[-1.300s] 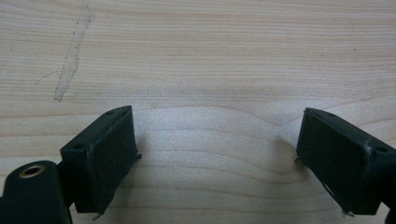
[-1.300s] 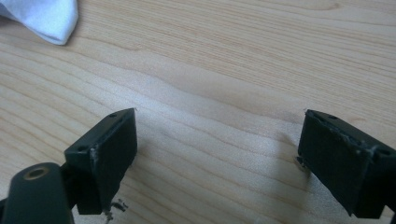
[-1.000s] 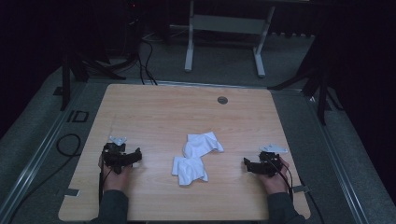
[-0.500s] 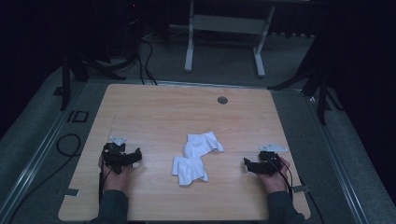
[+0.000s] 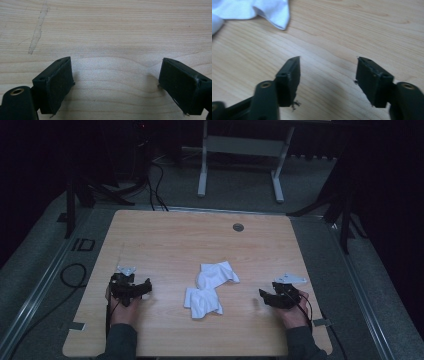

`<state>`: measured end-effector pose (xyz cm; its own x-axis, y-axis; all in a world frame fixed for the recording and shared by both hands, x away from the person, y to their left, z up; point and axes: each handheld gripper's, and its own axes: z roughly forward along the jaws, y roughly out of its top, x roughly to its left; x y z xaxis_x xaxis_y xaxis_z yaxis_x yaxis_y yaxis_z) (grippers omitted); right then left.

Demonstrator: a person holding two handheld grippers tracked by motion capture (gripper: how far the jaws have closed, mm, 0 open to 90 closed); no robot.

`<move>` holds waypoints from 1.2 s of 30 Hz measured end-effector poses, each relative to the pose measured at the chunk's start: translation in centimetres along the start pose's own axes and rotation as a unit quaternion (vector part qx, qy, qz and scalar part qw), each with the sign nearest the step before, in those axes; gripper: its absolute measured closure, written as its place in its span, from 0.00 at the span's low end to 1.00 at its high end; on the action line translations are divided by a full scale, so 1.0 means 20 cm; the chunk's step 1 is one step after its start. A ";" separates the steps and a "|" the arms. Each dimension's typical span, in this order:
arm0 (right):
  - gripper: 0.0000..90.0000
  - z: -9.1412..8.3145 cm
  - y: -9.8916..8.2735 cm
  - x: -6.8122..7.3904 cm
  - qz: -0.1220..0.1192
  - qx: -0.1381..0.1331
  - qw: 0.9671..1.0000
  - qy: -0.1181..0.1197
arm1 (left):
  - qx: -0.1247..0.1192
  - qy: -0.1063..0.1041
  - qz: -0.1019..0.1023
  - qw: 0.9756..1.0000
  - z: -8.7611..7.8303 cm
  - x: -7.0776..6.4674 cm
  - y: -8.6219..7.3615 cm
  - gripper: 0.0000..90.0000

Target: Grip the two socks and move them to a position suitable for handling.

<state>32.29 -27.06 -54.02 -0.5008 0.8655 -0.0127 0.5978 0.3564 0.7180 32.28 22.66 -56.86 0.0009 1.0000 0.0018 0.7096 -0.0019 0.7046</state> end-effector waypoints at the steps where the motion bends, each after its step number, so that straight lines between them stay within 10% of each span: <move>1: 0.46 -0.01 0.01 0.02 -0.009 0.000 1.000 0.005 | 0.000 0.000 -0.001 1.000 0.00 0.00 0.00 0.13; 36: 0.63 -0.03 0.11 0.28 -0.106 0.018 0.993 0.050 | 0.001 0.000 0.000 1.000 0.00 0.00 0.00 0.13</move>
<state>30.52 -21.67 -52.04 -0.6754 0.7319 -0.0904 0.4939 0.5400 0.6816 32.28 22.65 -56.85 0.0007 1.0000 0.0015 0.7106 -0.0016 0.7036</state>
